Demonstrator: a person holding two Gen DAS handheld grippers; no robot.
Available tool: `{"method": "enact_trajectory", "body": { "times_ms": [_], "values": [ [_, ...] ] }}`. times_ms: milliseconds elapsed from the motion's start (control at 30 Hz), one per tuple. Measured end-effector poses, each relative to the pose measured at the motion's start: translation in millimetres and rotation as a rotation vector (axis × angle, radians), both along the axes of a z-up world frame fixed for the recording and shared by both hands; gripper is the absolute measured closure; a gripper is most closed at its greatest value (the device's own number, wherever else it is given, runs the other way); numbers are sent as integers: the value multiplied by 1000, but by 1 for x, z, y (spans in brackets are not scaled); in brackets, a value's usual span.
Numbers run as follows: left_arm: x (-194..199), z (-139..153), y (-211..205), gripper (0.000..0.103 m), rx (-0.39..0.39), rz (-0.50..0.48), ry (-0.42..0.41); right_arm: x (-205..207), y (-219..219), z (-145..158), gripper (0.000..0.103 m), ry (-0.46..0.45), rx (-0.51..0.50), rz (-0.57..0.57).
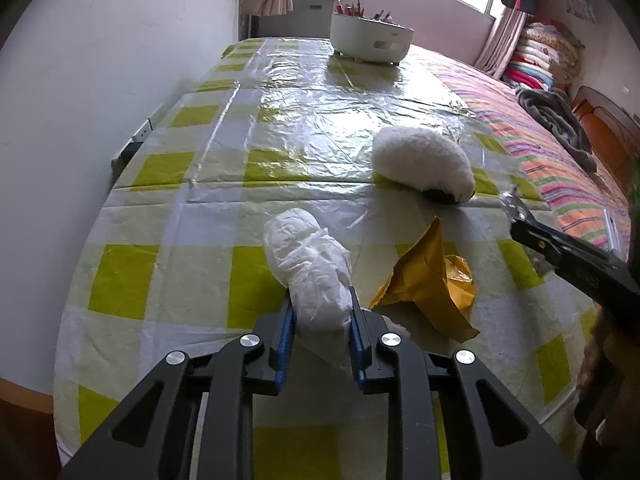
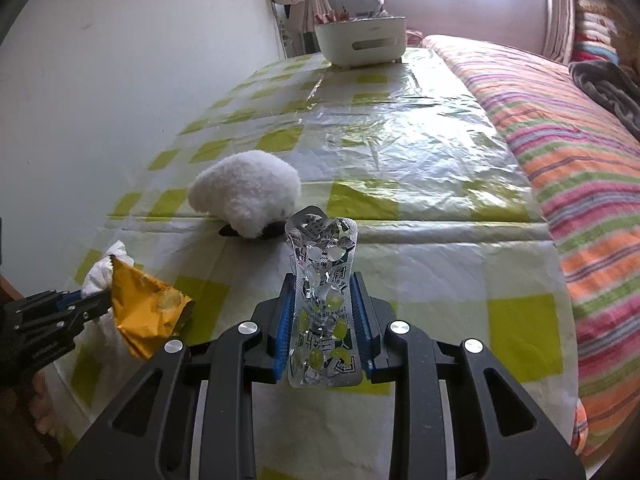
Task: Collect trash
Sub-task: 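Grasp the white tissue with the left tool while the right tool grasps the clear pill pack, then carry the tissue and pill pack over the white bin and open both tools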
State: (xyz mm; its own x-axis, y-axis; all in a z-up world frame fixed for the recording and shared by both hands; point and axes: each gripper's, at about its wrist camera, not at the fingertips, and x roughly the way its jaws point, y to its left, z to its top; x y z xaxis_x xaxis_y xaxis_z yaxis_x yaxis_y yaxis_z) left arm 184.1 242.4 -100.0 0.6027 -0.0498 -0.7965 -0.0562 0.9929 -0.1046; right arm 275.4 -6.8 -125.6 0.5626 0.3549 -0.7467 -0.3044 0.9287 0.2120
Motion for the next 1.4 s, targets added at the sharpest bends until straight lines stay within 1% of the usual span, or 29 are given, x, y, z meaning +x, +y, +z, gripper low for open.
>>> {"method": "enact_trajectory", "body": {
  "times_ms": [167,267,367,533,767,1033,1167,1400],
  "values": [
    [-6,8,5,80,-15,15,-25,-12,-15,12,77,-12,48,-13],
    [-11,12,4,80,-23,15,-39,-17,-23,19,77,-25,57,-19],
    [-15,16,-2,80,-7,7,-54,-23,-28,21,77,-31,61,-20],
    [-22,25,-19,80,-6,-31,-80,-36,-39,22,76,-32,75,-19],
    [-33,36,-52,80,-9,-99,-115,-57,-64,31,76,-47,94,-29],
    [-51,40,-98,80,-19,-204,-136,-79,-100,30,76,-47,109,-69],
    [-57,39,-122,80,-22,-259,-134,-90,-117,33,76,-55,112,-92],
    [-65,29,-166,80,-21,-358,-109,-111,-147,33,76,-64,116,-138]
  ]
}}
